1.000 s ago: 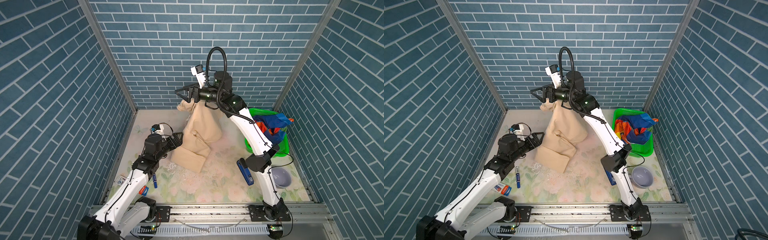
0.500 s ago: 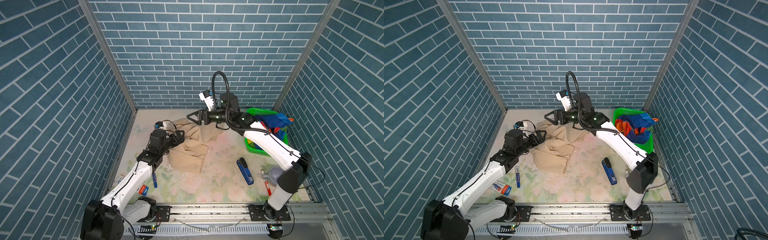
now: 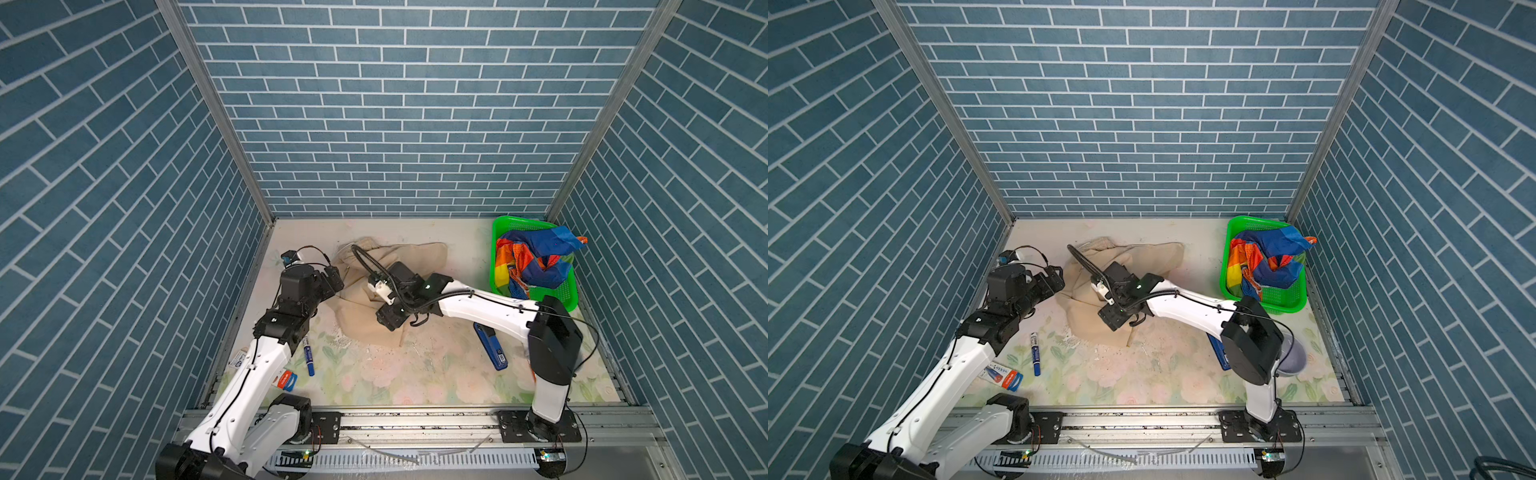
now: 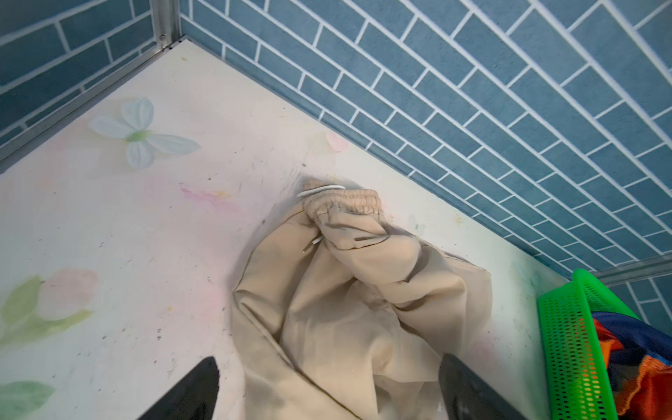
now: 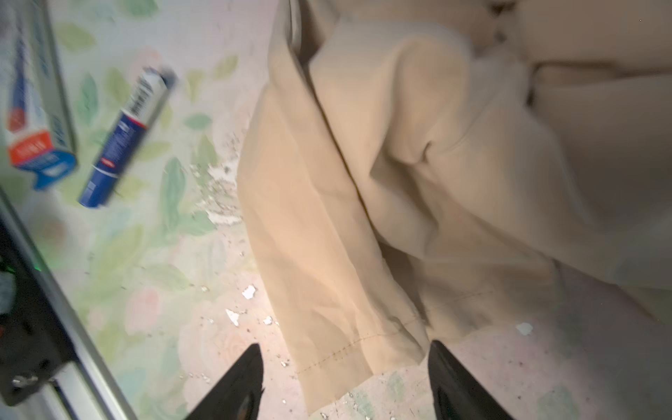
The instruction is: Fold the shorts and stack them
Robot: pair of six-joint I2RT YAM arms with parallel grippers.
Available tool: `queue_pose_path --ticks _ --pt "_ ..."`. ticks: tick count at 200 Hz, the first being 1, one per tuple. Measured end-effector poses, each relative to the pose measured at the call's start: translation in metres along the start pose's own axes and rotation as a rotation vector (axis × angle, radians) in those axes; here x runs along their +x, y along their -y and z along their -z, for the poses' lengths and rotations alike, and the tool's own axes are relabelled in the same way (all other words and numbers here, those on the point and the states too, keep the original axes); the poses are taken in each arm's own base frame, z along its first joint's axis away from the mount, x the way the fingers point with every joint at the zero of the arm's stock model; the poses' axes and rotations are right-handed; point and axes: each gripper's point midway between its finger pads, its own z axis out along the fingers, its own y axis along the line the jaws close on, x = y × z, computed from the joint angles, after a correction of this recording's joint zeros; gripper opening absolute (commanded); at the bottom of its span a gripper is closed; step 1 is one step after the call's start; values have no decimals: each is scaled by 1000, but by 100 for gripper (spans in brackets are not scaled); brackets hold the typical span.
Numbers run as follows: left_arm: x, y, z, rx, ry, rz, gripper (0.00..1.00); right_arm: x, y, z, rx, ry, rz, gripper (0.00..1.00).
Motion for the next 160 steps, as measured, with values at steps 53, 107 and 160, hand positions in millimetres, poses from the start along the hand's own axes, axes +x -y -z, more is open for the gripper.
queue_pose_path --ticks 53,107,160 --pt "8 -39 -3 -101 -33 64 93 -17 2 -27 4 -3 116 72" --pt "32 -68 -15 -154 -128 133 92 -24 3 -63 -1 -28 167 44" --pt "39 -67 -23 -128 -170 162 91 -16 4 -68 -3 -62 164 0"
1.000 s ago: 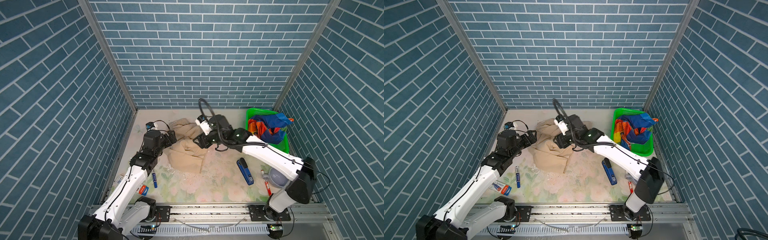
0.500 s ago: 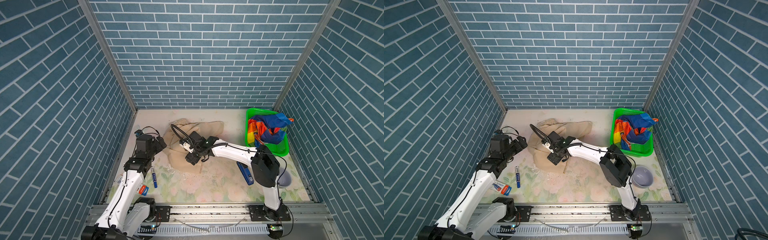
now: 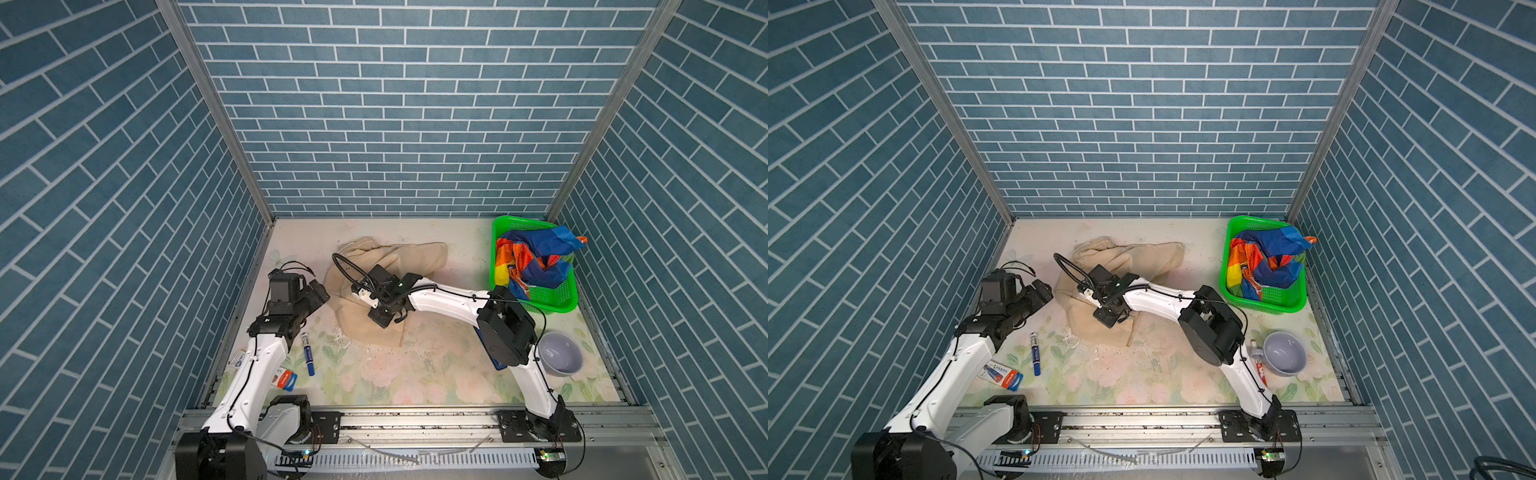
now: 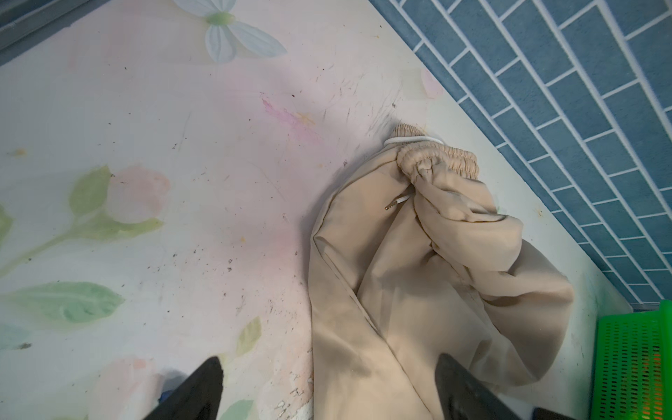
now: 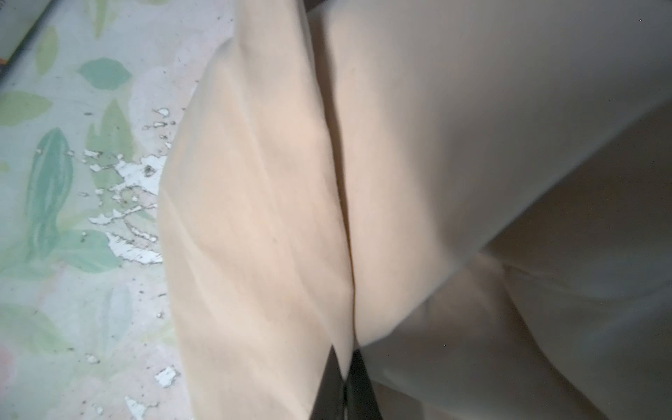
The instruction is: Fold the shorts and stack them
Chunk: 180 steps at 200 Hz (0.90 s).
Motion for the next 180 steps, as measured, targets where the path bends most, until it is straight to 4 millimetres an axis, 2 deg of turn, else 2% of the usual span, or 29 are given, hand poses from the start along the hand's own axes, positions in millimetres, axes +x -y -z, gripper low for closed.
queue_pose_path --ticks 15,28,41,72,82,93,106,123,138,147,158,169,180 --pt "3 2 -4 10 -18 5 90 4 3 10 26 1 0 0" --pt "4 4 -7 22 -32 9 90 10 8 31 65 9 0 0" --pt "6 7 -11 36 -46 10 91 16 15 64 123 36 -2 0" --pt "13 10 -23 54 -86 18 91 28 37 163 285 181 -36 0" --pt "15 12 -27 61 -100 20 91 34 46 187 329 222 -65 0" --pt "18 14 -33 68 -113 21 90 46 58 203 371 242 -111 0" --pt "24 21 -40 74 -134 7 87 62 72 207 400 236 -167 0" --pt "34 37 -49 96 -166 -28 82 86 88 198 419 192 -239 0" --pt "44 55 -58 127 -191 -62 71 105 100 190 434 153 -292 0" --pt "50 65 -63 143 -204 -80 63 109 105 189 439 146 -316 0" --pt "58 72 -68 152 -224 -101 60 111 109 190 443 148 -334 0" --pt "65 73 -74 147 -243 -111 52 111 113 191 447 156 -346 0" --pt "72 68 -80 127 -265 -108 49 111 116 193 450 162 -356 0"
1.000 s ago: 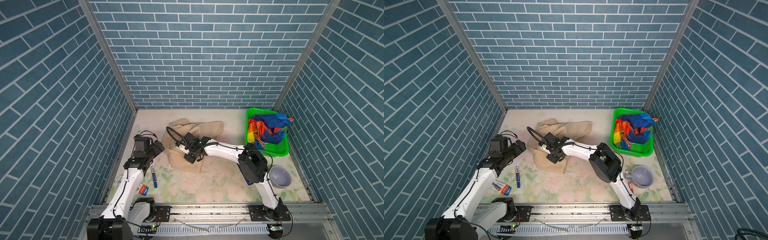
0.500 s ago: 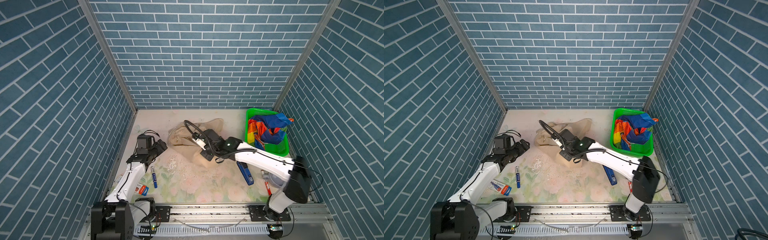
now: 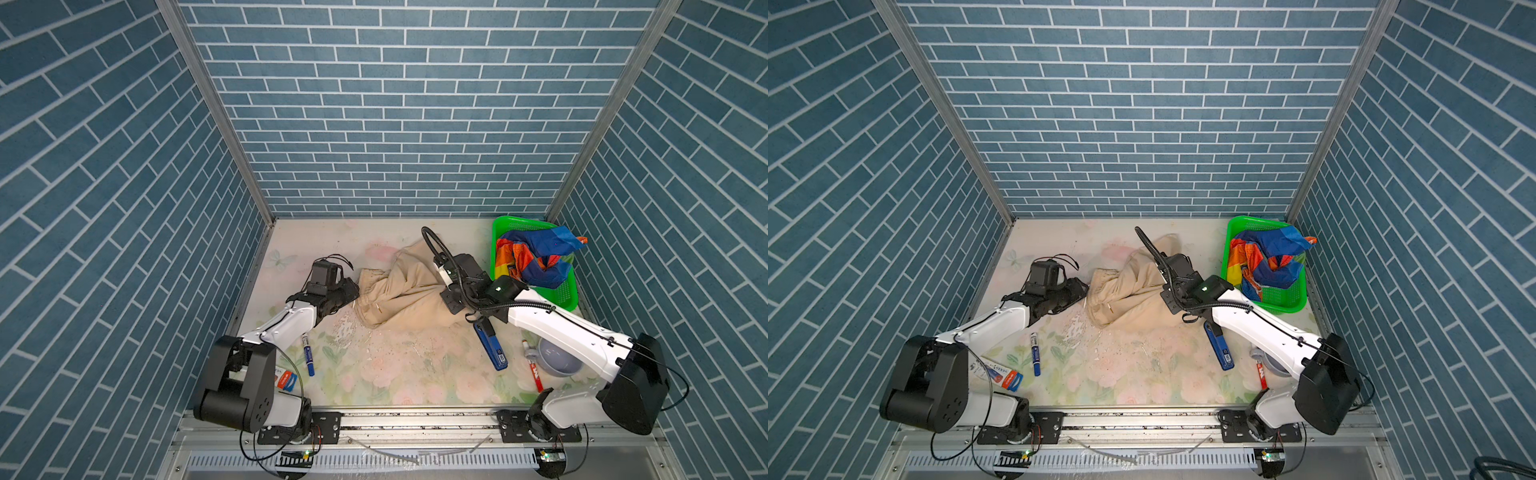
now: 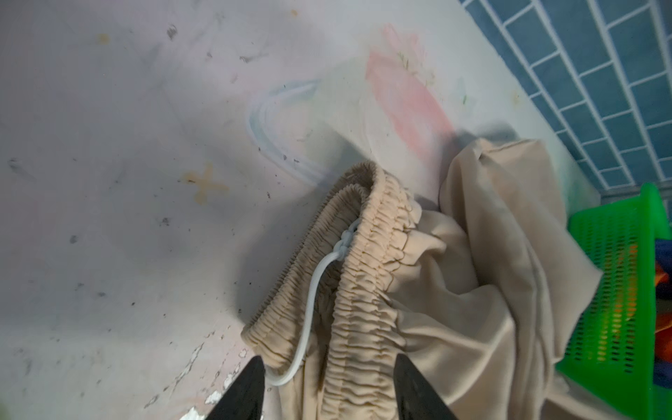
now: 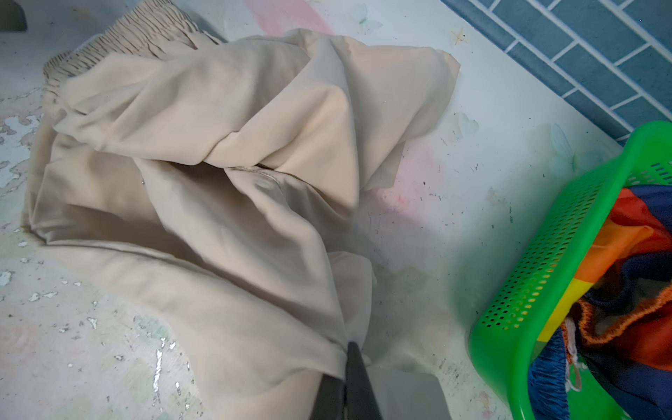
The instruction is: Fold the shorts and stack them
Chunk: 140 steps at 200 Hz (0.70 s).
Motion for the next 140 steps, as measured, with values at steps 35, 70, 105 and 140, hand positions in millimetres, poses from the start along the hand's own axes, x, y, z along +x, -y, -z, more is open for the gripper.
queue_pose_path --ticks 35,70,105,140 --pt "14 -22 -14 -87 -54 14 48 -2 6 -1 -1 5 -31 0" --pt "18 -30 -24 -112 -69 30 48 -3 7 -2 -11 8 -46 0" --pt "16 -26 -40 -79 -64 52 36 -3 8 -2 -18 9 -52 0" --pt "15 -19 -55 -38 -75 80 0 -2 11 -3 -16 6 -60 0"
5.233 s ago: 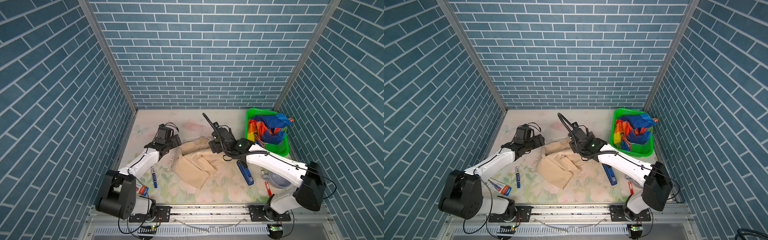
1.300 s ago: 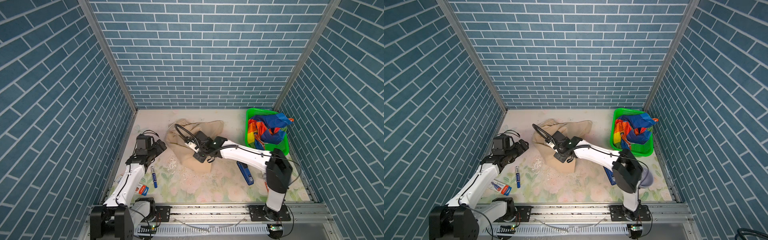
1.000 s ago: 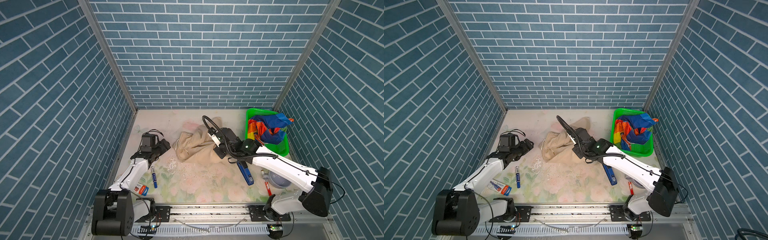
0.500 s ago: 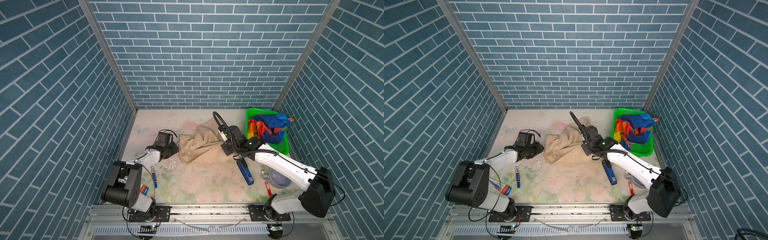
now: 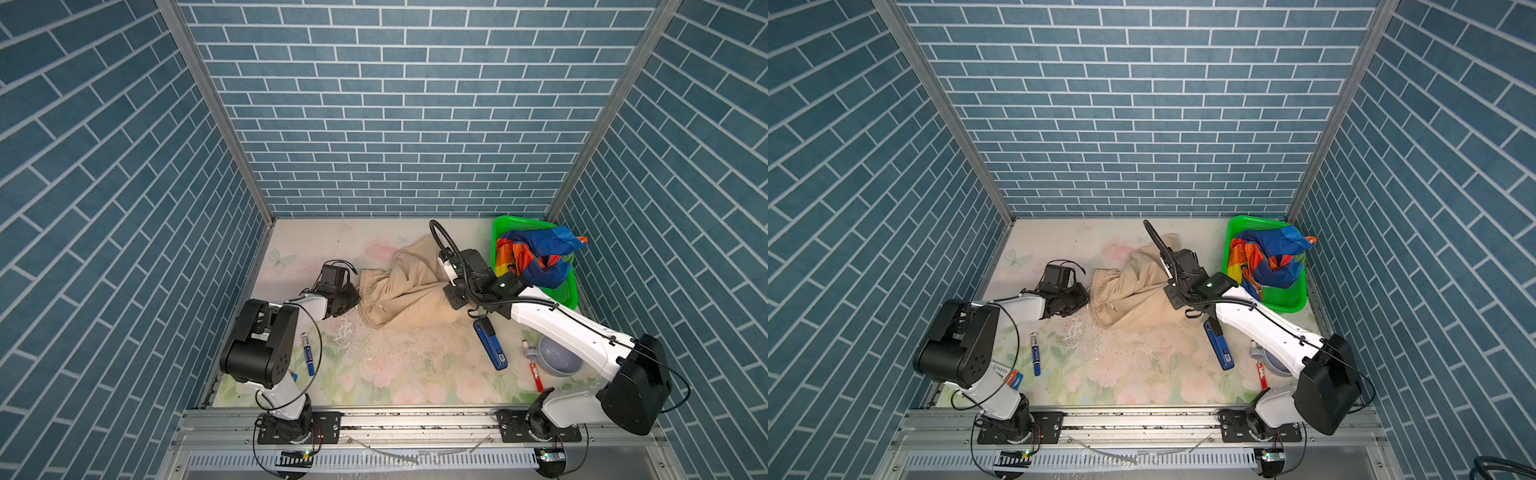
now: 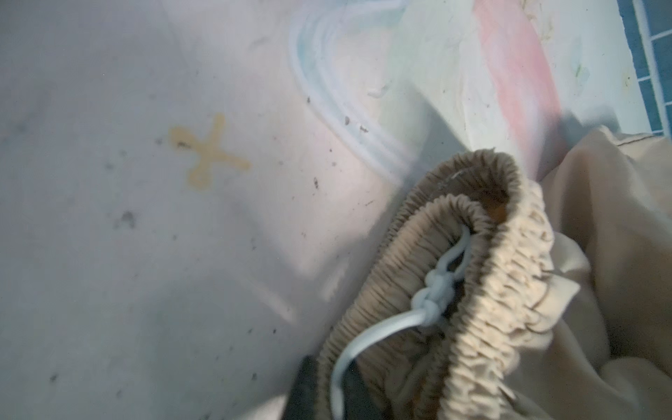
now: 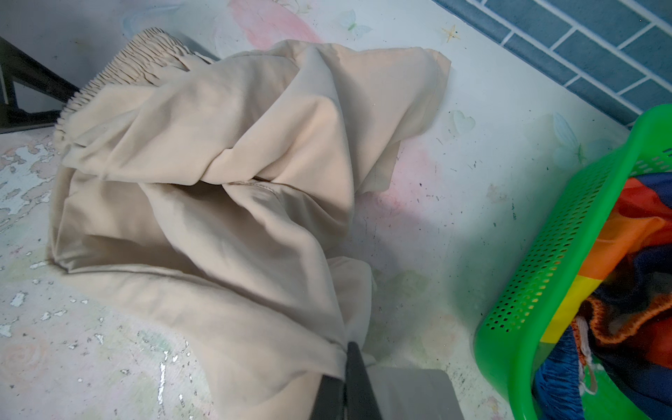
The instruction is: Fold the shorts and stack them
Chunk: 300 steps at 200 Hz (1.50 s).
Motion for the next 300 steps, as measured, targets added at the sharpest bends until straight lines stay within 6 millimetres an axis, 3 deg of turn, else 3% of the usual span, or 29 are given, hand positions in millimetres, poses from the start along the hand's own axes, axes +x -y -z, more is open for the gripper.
queue_pose_path --ticks 31,46,59,80,97,112,137,164,202,222,240,271,300 --pt "-4 10 3 18 -9 1 0 1 9 -1 14 -6 -17 0" --pt "-12 22 18 22 -5 -8 0 0 17 -1 28 -8 -32 0" --pt "-32 47 42 55 32 -31 0 -6 26 2 41 1 -51 0" --pt "-82 111 110 163 171 -96 0 -31 41 17 58 57 -87 0" --pt "-119 162 190 269 328 -154 0 -63 49 38 59 142 -112 0" --pt "-139 191 255 333 446 -188 0 -91 55 59 62 220 -130 0" --pt "-155 209 336 376 587 -212 0 -121 64 92 74 316 -151 0" --pt "-160 201 376 335 653 -206 0 -130 73 121 90 375 -168 0" --pt "-149 178 394 242 670 -212 0 -123 74 158 58 443 -176 0" --pt "-136 163 389 221 654 -215 0 -104 63 154 -3 427 -188 0" --pt "-121 141 369 178 608 -209 0 -78 48 125 -60 342 -204 0" --pt "-96 95 310 54 497 -189 0 -20 25 50 -110 102 -232 0" --pt "-74 52 258 -51 399 -163 0 1 14 0 -126 -27 -254 4"
